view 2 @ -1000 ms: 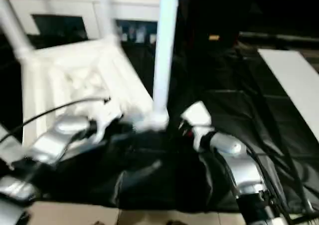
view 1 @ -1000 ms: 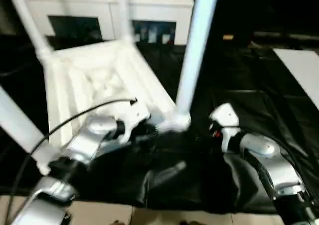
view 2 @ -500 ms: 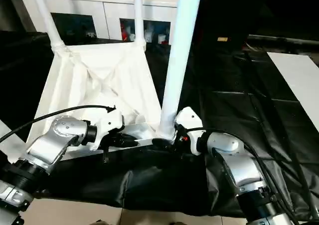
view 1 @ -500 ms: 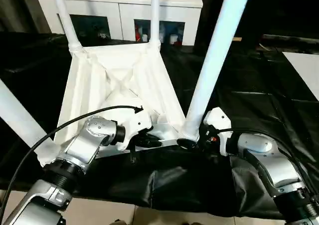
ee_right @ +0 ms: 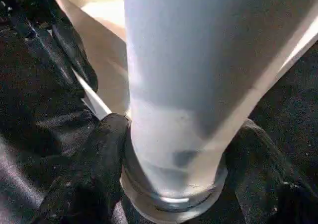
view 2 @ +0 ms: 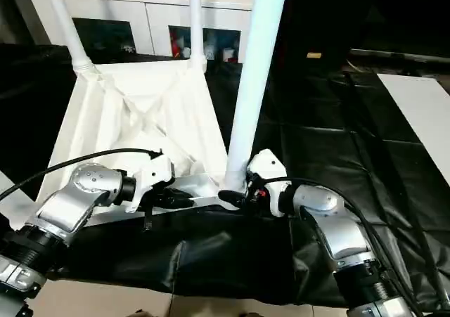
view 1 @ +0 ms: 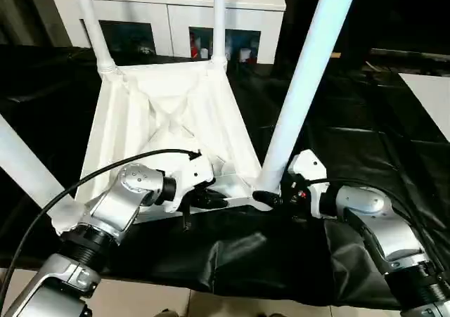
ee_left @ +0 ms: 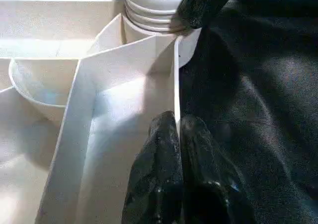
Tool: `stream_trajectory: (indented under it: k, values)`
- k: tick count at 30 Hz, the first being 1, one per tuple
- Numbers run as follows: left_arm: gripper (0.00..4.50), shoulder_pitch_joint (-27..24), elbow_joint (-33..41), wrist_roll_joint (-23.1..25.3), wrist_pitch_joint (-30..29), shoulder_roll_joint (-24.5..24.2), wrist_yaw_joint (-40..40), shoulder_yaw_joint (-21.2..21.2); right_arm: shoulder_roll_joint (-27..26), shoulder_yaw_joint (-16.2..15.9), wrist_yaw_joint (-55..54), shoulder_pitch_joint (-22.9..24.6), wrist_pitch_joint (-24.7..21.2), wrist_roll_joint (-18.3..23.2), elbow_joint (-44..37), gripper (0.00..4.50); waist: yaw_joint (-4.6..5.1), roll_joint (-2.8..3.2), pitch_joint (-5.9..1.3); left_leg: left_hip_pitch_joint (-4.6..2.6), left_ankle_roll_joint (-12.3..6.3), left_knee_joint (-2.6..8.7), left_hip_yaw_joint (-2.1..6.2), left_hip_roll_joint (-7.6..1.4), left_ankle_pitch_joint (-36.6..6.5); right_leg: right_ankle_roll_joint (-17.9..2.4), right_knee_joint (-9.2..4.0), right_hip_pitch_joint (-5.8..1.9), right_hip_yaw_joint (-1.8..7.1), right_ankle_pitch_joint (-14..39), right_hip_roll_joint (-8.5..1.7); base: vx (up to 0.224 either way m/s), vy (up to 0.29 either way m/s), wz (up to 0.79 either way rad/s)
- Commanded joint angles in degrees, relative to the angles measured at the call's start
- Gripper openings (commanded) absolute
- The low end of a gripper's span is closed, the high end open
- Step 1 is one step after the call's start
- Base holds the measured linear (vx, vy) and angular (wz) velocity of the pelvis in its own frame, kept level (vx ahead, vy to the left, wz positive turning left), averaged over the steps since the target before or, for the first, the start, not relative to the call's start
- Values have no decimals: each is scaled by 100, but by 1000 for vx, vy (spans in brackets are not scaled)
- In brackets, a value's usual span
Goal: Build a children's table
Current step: Rotate leg to tighten
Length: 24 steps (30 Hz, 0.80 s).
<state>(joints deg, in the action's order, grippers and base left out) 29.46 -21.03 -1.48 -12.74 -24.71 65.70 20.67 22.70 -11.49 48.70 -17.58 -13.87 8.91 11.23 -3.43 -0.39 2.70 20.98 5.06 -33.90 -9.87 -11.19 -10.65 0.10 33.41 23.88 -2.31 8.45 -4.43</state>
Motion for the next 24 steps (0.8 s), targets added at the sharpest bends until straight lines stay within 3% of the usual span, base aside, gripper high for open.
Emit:
stream_trajectory:
  k: [1,3,6,7,10,11,13,15,18,19,20,21,22,24]
  values:
    - [0,-50,140,25,-95,44,25,99,-114,4,-198,50,-104,-43,237,260,11,-18,-361,-31,-287,417,-9,-136,-1195,-1236,-295,-314,166,1366,-265,0,0,0]
    - [0,-9,54,20,-243,188,-213,24,-364,155,-782,-42,-151,-152,511,259,29,-22,-339,-35,-205,428,-10,-127,-1357,-1184,-332,-285,165,1671,-270,0,0,0]
    - [0,134,-192,61,-427,573,-824,-123,-876,446,-1711,-206,-317,-159,917,258,119,-33,-311,-61,-4,452,19,-110,-1865,-902,-420,-244,145,2577,-268,0,0,0]
    - [0,204,-310,108,-506,749,-1138,-180,-1085,571,-2089,-273,-370,-145,1078,258,149,-49,-314,-50,41,466,52,-104,-1969,-792,-445,-265,125,2797,-272,0,0,0]
    - [0,446,-753,261,-747,1293,-2096,-320,-1704,872,-3243,-536,-432,-177,1594,257,231,-50,-313,-61,115,449,75,-74,-2143,-596,-510,-211,95,3237,-274,0,0,0]
    - [0,558,-971,314,-843,1514,-2527,-398,-1914,909,-3635,-659,-420,-242,1814,257,237,-68,-315,-62,117,445,84,-65,-2147,-552,-523,-226,85,3273,-271,0,0,0]
    - [0,724,-1299,439,-861,1830,-3310,-541,-2199,891,-4109,-860,-368,-381,2148,256,265,-66,-304,-110,74,425,82,-42,-2324,-461,-581,-172,53,3435,-248,0,0,0]
    - [0,929,-1709,547,-772,2183,-3997,-655,-2607,830,-4552,-1203,-215,-512,2638,256,283,-40,-328,-121,33,426,93,-39,-2348,-435,-604,-180,33,3385,-249,0,0,0]
    - [0,1085,-1994,663,-501,2324,-4528,-730,-2851,715,-4474,-1416,-16,-584,2874,256,299,-68,-327,-126,-64,416,72,-16,-2414,-433,-621,-149,26,3246,-218,0,0,0]
    - [0,1097,-2008,678,-470,2322,-4561,-732,-2872,718,-4426,-1424,15,-566,2870,256,297,-75,-329,-111,-119,423,71,-15,-2421,-418,-622,-168,24,3252,-227,0,0,0]
    - [0,1124,-2034,709,-416,2311,-4613,-736,-2917,750,-4322,-1439,96,-517,2862,291,293,-71,-328,-97,-137,429,77,-20,-2397,-417,-610,-180,25,3234,-236,0,0,0]
    - [0,1117,-1961,686,-380,2268,-4594,-784,-2913,744,-4180,-1392,210,-479,2715,312,291,-117,-335,-71,-179,436,71,-26,-2343,-405,-609,-190,25,3214,-247,0,0,0]
    - [0,1117,-1961,686,-380,2268,-4594,-784,-2913,744,-4180,-1392,210,-479,2715,326,273,-88,-337,-67,-200,448,78,-36,-2299,-431,-590,-195,27,3172,-262,0,0,0]
    - [0,1067,-1845,712,-312,2106,-4470,-805,-2815,698,-4101,-1306,409,-545,2486,335,351,-97,-324,31,-198,474,108,-17,-2369,-358,-575,-255,-12,3264,-253,0,0,0]
